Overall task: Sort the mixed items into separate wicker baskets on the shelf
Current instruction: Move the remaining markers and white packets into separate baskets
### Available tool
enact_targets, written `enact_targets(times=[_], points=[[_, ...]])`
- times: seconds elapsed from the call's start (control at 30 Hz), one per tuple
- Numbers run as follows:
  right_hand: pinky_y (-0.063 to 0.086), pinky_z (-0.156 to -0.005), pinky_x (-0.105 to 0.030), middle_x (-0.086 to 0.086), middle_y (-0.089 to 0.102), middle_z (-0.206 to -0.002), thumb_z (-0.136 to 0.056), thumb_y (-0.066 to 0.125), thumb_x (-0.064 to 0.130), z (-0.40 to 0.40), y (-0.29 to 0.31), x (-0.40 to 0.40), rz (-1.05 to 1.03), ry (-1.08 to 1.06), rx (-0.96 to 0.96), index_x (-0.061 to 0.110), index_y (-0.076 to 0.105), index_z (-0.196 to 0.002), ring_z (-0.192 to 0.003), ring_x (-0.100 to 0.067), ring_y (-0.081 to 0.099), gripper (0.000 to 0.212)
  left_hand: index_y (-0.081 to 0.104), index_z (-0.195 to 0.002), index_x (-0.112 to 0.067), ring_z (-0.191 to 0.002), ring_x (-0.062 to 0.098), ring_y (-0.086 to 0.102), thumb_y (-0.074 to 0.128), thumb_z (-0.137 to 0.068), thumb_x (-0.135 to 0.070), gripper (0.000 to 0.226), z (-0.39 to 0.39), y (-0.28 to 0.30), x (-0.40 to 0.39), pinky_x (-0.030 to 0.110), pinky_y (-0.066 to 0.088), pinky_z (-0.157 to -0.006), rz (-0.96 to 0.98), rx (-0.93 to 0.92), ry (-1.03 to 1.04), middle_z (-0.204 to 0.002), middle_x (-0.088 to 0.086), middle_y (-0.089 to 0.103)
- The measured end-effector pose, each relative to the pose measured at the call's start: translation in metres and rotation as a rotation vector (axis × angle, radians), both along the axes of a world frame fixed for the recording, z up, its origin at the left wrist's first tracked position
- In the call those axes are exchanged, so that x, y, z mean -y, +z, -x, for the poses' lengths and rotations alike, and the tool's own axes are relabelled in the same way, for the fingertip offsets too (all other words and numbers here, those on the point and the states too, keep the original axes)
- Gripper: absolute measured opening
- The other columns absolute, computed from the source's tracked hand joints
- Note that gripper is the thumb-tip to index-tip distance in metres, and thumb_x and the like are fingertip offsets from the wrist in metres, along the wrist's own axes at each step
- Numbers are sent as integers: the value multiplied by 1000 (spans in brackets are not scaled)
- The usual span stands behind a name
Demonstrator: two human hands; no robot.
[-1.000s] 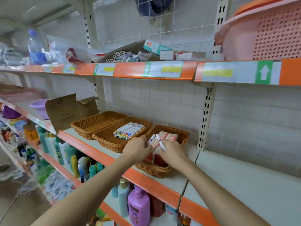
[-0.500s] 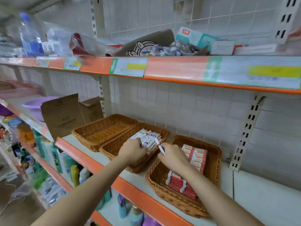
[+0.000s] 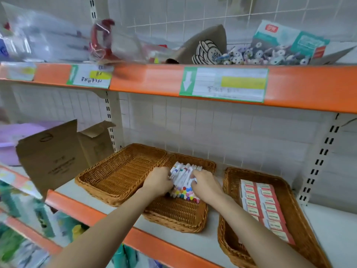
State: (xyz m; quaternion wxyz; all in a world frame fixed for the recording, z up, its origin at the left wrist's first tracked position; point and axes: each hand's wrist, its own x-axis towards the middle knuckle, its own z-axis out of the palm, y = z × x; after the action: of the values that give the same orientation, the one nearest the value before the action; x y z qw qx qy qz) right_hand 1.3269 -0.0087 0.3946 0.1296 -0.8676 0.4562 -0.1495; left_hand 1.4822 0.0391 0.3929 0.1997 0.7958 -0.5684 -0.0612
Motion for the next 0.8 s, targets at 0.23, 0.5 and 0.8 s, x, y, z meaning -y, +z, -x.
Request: enact_targets(times=[0.23, 0.5, 0.8], points=[[45, -92, -29, -17, 41, -140, -96, 50, 20, -29, -9, 28, -100, 1, -47, 11, 45, -141, -119, -28, 51, 47, 60, -122, -16, -107, 23, 57, 55, -91, -18, 32, -15, -10, 25, 31, 49, -90, 52, 48, -97, -119, 6, 59], [24, -116, -42, -14, 28, -152, -98, 44, 35, -29, -13, 34, -60, 17, -175, 19, 27, -152, -142, -30, 19, 58, 59, -122, -10, -110, 23, 52, 45, -98, -19, 29, -15, -16, 36, 30, 42, -95, 31, 156, -220, -120, 8, 51], [-12, -117, -50, 0, -16, -161, -98, 24, 60, -2, -12, -8, -124, -11, -399, 24, -5, -155, -147, -20, -19, 73, 27, -148, -9, -142, 36, 14, 30, -101, -46, 60, -5, -5, 14, 45, 19, -116, -324, 228, -306, -155, 19, 16]])
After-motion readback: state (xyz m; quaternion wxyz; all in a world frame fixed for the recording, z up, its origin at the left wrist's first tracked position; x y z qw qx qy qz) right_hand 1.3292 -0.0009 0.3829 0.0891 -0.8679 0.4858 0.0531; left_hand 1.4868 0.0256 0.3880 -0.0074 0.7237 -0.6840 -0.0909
